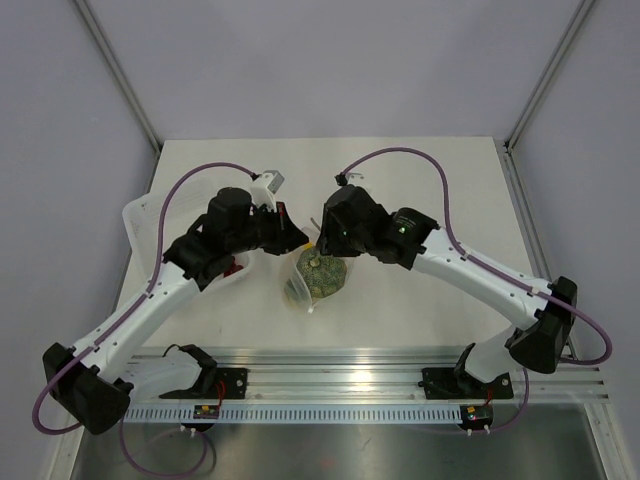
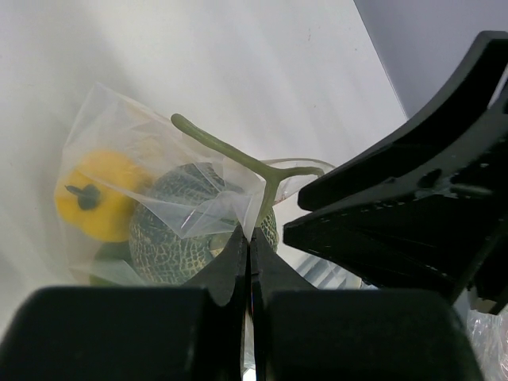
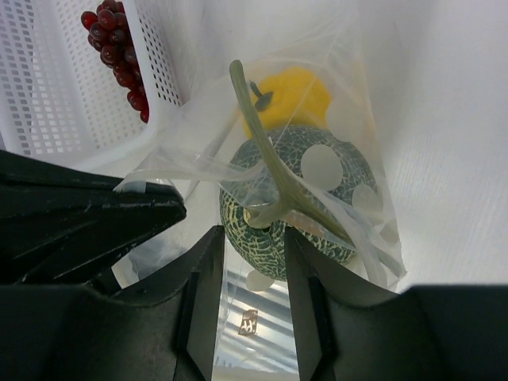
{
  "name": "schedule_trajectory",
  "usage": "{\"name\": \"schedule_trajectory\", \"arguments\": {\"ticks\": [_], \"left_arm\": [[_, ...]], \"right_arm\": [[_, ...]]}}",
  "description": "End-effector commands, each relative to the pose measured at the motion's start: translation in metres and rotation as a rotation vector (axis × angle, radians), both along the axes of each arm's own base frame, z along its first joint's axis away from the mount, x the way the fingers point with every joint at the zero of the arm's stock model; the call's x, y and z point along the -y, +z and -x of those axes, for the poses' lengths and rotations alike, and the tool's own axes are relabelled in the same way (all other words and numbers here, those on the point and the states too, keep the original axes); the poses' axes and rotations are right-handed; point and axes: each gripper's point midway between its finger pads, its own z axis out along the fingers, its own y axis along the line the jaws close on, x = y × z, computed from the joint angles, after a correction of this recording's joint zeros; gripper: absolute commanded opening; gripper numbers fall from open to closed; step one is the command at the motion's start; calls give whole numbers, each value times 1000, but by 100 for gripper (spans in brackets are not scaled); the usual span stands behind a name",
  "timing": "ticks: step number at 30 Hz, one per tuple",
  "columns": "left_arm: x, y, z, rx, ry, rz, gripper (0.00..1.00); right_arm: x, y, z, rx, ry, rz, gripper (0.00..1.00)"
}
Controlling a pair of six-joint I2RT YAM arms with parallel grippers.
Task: Place the food in the zip-top bag and seal the zipper
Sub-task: Adjust the fake fruit in the zipper food storage bag.
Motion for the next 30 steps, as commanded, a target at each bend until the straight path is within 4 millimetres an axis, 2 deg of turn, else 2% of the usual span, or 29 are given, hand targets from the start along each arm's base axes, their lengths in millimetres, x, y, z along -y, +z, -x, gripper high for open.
{"name": "schedule_trajectory", "arguments": {"ticks": [1, 14, 15, 17, 18, 19, 22, 23, 30], "left_arm": [[0, 28, -1, 87, 5, 61, 0], [1, 32, 2, 96, -16, 76, 0], [1, 33, 3, 98, -17, 77, 0], [1, 32, 2, 99, -17, 74, 0], [0, 30, 2, 93, -13, 67, 0], [-2, 26, -1, 90, -2, 55, 0], [-7, 19, -6, 80, 21, 28, 0], [-11, 16, -10, 74, 36, 23, 0], [-20, -3, -22, 26, 60, 0, 0]], "right_arm": [[-12, 5, -11, 21, -61, -58, 43], [-18, -12, -26, 7, -142, -29, 34], [-16, -14, -28, 10, -156, -22, 24], [-12, -11, -29, 22, -172, -27, 12], [-13, -9, -28, 27, -171, -36, 3], [-11, -3, -28, 45, -169, -69, 1], [-13, 3, -24, 76, -136, -132, 0], [-9, 14, -22, 99, -136, -162, 0], [4, 23, -17, 144, -151, -212, 0]]}}
